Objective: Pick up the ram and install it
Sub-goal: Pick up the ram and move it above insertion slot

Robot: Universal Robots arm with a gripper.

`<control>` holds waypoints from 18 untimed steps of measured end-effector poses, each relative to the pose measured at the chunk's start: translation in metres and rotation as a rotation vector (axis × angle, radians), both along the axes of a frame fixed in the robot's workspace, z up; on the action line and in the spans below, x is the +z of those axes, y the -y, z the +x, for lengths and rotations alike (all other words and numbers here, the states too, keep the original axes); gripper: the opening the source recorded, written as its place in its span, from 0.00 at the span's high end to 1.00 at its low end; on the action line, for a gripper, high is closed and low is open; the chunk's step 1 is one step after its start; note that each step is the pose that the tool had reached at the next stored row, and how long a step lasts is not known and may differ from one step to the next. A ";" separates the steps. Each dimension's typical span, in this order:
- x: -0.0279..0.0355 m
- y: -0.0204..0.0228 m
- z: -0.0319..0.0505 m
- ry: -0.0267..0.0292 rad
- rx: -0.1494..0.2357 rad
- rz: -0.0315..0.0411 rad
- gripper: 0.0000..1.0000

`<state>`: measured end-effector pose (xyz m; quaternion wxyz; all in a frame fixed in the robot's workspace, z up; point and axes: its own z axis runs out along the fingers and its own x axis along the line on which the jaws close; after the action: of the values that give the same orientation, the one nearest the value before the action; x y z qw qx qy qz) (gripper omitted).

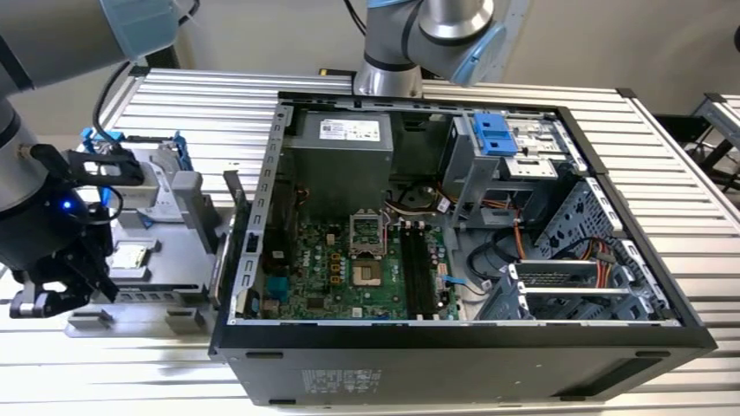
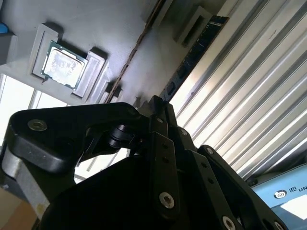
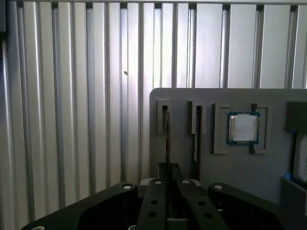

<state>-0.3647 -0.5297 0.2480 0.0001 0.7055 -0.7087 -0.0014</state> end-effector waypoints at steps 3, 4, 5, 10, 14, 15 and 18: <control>0.0039 0.0000 0.0000 0.0000 0.000 0.0001 1.00; 0.0053 0.0000 0.0000 0.0001 -0.001 0.0001 1.00; 0.0066 0.0000 0.0000 0.0001 -0.001 0.0001 1.00; 0.0128 0.0000 0.0000 0.0000 -0.001 0.0000 1.00; 0.0178 -0.0008 0.0000 0.0001 -0.001 0.0001 1.00; 0.0189 -0.0013 0.0000 0.0002 -0.001 0.0002 1.00; 0.0226 -0.0039 0.0000 0.0001 -0.001 0.0001 1.00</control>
<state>-0.3647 -0.5258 0.2706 0.0000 0.7052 -0.7090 -0.0014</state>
